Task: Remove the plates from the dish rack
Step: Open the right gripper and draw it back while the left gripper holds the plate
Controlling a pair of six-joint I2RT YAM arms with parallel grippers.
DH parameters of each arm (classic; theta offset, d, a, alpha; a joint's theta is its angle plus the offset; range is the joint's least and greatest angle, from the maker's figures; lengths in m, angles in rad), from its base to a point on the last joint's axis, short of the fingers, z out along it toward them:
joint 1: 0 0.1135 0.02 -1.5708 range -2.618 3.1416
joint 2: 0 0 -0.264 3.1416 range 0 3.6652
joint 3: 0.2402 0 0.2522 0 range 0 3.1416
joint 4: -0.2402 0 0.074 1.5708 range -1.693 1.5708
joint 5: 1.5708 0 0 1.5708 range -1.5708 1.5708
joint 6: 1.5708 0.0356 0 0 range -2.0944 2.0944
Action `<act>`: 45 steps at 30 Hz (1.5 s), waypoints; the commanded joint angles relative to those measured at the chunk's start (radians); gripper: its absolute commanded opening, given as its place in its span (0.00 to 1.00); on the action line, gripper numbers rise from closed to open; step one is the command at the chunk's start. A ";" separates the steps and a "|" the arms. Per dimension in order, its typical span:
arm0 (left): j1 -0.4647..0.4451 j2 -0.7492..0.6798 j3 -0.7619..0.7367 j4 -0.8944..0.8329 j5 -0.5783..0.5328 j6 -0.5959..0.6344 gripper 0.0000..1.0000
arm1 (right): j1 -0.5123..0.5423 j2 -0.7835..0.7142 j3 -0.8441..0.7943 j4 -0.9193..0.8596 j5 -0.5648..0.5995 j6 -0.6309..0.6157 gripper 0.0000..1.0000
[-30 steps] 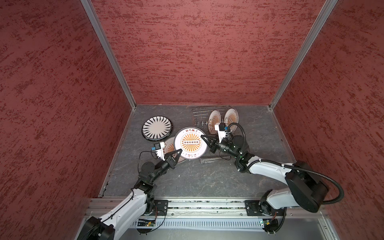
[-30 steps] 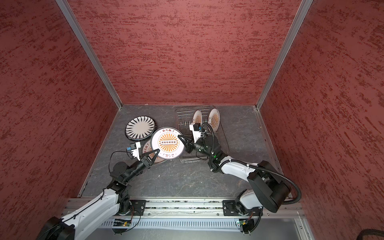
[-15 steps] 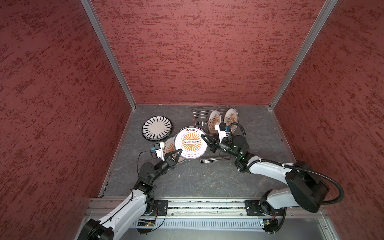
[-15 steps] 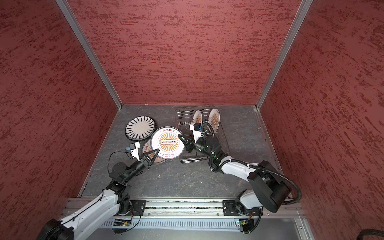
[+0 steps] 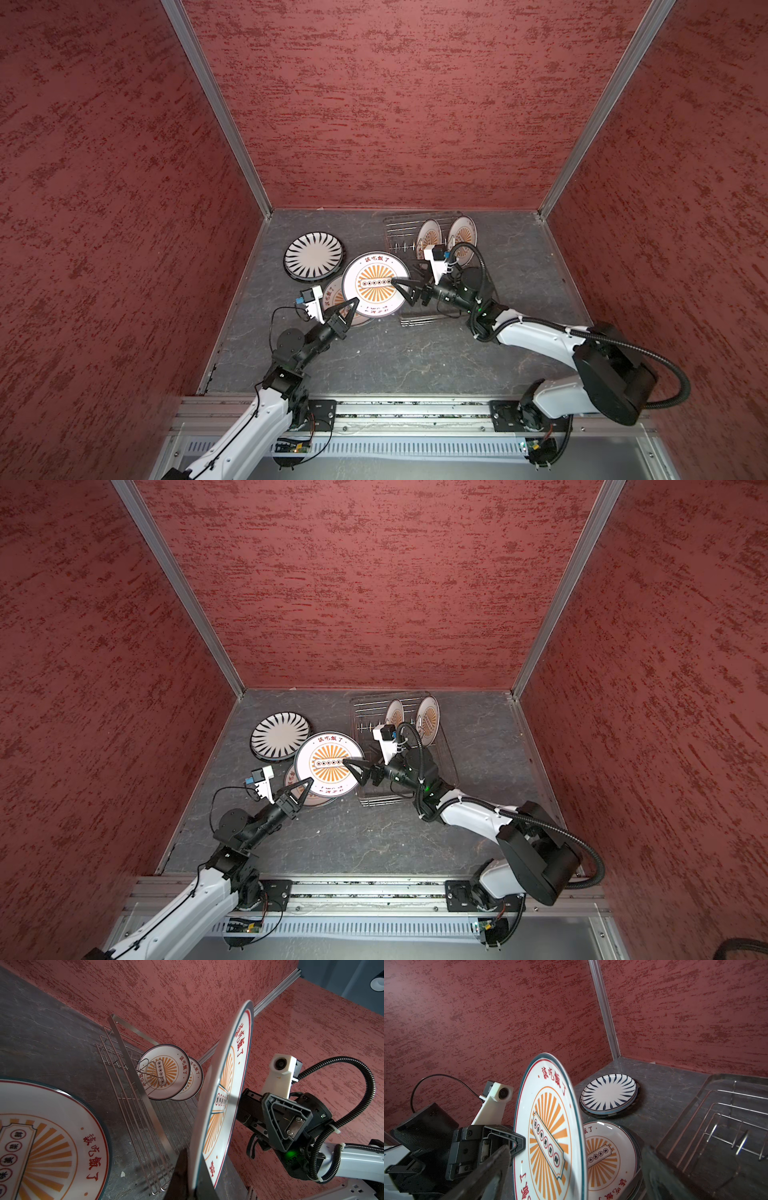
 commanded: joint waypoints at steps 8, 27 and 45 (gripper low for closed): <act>0.008 -0.045 0.001 -0.153 -0.130 0.027 0.00 | 0.004 -0.046 -0.003 0.001 0.069 -0.033 0.99; 0.128 -0.074 -0.010 -0.235 -0.105 -0.107 0.00 | 0.004 -0.019 0.028 -0.058 0.079 -0.059 0.99; 0.225 0.068 0.047 -0.367 -0.085 -0.264 0.00 | 0.034 0.068 0.110 -0.133 0.093 -0.094 0.99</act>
